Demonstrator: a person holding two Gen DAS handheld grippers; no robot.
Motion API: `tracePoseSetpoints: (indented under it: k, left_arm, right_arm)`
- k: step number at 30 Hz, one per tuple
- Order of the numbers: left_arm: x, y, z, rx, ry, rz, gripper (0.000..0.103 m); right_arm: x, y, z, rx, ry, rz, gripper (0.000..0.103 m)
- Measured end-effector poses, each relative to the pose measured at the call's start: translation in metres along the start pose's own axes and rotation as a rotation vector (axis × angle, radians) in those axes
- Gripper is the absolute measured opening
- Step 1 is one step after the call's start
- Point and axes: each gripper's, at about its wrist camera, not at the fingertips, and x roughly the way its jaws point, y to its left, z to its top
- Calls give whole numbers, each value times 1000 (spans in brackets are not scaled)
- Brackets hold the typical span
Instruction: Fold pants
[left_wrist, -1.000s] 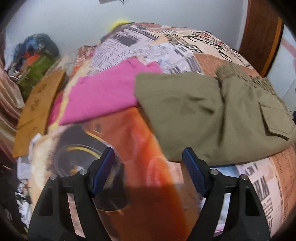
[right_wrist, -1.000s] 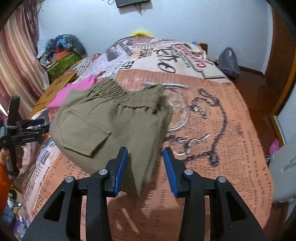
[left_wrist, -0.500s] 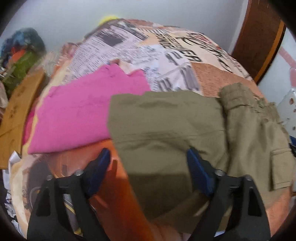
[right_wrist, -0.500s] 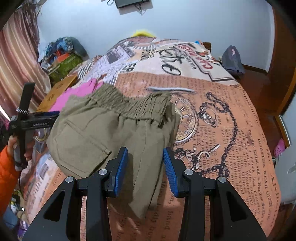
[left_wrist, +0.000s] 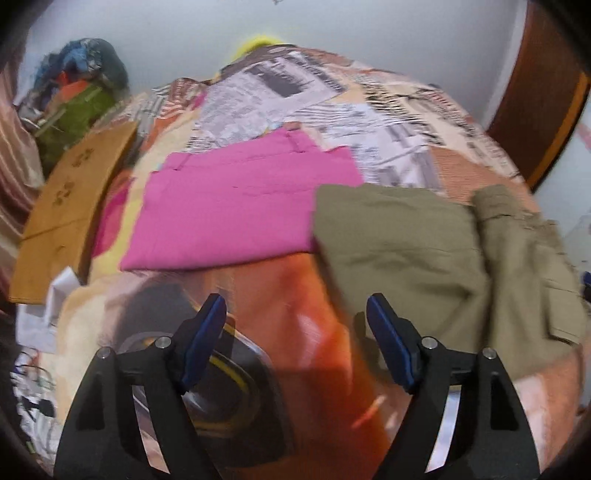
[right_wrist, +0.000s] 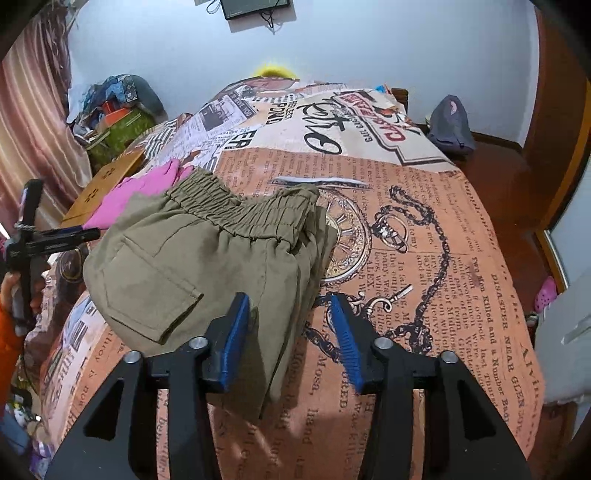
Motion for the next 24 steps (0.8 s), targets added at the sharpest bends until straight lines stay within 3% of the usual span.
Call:
tracePoseSetpoints:
  k: [1, 8, 16, 24]
  left_arm:
    - [-2, -4, -2, -2, 2, -19, 82]
    - [25, -30, 2, 28, 42, -56, 83]
    - [58, -24, 16, -19, 63, -146, 91]
    - [69, -22, 21, -39, 70, -189, 88]
  right_arm:
    - [0, 1, 2, -2, -6, -11, 55]
    - [21, 0, 16, 18, 16, 4, 56]
    - [58, -13, 22, 39, 94, 48, 59]
    - [82, -16, 28, 29, 154, 85, 60]
